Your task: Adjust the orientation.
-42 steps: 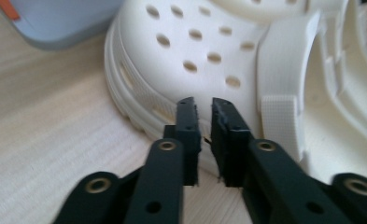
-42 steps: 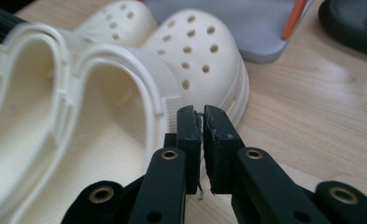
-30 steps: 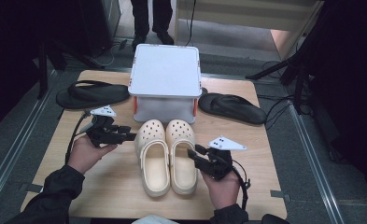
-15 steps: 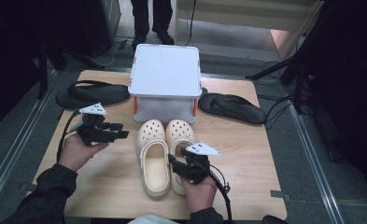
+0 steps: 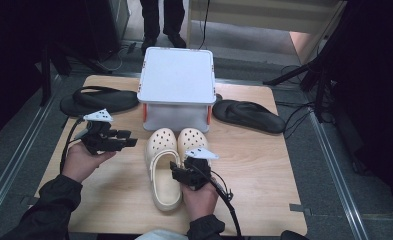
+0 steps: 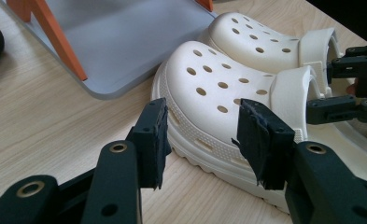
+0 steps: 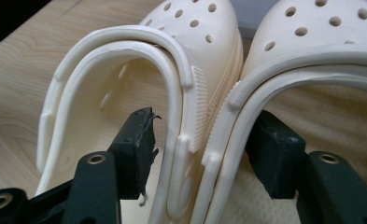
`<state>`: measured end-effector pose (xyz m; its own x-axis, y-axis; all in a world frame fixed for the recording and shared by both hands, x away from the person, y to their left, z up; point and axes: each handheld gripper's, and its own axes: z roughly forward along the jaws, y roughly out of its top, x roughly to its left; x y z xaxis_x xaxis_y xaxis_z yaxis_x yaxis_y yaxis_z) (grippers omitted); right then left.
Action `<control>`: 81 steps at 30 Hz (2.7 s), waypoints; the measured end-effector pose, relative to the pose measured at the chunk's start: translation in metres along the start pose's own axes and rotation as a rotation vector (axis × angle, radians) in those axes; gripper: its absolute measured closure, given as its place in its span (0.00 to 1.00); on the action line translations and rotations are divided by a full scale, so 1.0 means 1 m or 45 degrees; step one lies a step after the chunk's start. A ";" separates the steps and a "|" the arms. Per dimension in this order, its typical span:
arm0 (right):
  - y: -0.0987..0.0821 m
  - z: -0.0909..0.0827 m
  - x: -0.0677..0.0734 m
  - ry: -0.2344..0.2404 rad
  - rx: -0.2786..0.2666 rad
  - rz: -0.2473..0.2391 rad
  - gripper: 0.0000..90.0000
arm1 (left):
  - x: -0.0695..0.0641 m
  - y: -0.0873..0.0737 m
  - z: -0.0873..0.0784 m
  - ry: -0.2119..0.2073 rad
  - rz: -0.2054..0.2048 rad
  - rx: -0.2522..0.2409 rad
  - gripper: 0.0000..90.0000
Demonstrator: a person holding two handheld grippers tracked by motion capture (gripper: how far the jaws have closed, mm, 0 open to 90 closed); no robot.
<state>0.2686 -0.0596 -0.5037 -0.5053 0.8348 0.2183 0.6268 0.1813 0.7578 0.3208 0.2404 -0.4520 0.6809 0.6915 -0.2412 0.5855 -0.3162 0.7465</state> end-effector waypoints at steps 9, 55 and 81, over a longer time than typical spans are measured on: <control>0.007 0.005 0.000 -0.035 0.062 0.009 0.62 | 0.001 0.004 -0.001 -0.006 -0.022 -0.005 0.65; 0.049 -0.023 -0.049 0.180 0.182 -0.140 0.74 | 0.043 0.140 0.023 0.048 0.095 0.139 1.00; 0.105 0.066 -0.055 -0.021 0.059 -0.093 0.74 | 0.043 0.143 0.023 0.042 0.111 0.172 1.00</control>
<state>0.4015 -0.0521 -0.4771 -0.5411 0.8270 0.1529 0.6157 0.2657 0.7418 0.4440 0.2099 -0.3703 0.7183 0.6777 -0.1573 0.5803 -0.4590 0.6727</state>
